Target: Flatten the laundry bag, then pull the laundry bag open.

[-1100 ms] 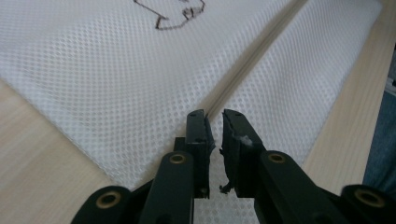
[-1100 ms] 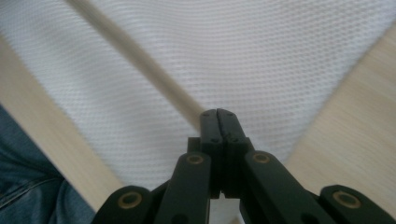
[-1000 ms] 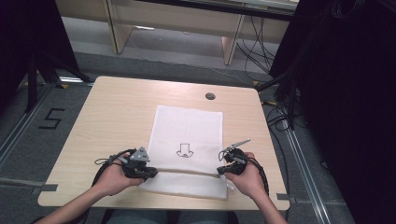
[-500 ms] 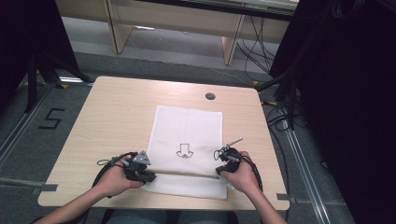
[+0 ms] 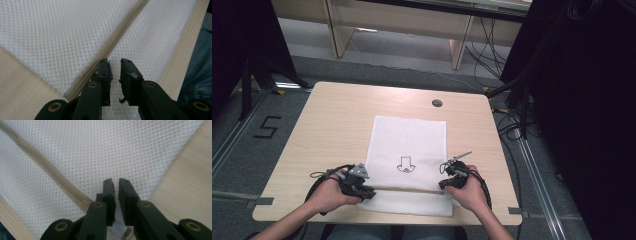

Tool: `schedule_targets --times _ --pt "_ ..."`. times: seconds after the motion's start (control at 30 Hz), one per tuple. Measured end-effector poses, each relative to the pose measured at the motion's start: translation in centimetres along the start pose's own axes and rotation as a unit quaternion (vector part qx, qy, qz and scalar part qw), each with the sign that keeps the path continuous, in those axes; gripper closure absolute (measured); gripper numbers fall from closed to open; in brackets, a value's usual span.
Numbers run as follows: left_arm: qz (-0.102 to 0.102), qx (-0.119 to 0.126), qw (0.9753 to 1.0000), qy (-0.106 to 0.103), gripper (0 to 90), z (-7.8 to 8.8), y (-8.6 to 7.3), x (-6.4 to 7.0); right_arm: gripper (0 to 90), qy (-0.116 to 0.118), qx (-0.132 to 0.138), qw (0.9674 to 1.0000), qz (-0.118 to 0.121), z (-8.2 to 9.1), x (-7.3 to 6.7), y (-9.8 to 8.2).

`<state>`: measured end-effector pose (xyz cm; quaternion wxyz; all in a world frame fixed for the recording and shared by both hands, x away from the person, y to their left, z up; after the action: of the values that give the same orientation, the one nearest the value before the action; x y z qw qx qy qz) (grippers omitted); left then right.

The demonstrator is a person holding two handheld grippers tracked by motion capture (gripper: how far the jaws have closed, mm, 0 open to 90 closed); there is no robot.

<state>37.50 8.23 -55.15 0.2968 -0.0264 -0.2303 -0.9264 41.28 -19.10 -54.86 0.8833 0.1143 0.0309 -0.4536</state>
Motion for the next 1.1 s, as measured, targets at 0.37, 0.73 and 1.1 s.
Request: schedule_targets --times 0.37,0.73,1.1 --pt "0.03 0.11 0.9935 -0.003 52.9 1.1 2.5 -1.0 67.8 -0.032 0.07 0.9959 -0.048 2.6 2.6 -1.6" --pt "0.029 0.152 0.9878 0.015 39.6 2.0 2.9 -1.4 60.2 -0.011 0.111 0.9888 -0.099 3.2 3.3 -1.4" --pt "0.004 0.125 0.9918 0.025 52.8 0.9 3.7 -0.1 90.0 -0.001 0.073 0.9956 -0.058 3.8 2.1 -2.1"
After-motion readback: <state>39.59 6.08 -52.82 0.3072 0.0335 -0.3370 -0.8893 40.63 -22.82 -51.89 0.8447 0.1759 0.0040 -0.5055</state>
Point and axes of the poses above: each handheld gripper's, and its own axes: z roughly backward along the jaws, y roughly out of its top, x roughly to its right, the point moved 8 cm from there along -z, roughly forward along the jaws, and after that the axes turned 15 degrees about -x, right-handed, at the moved point
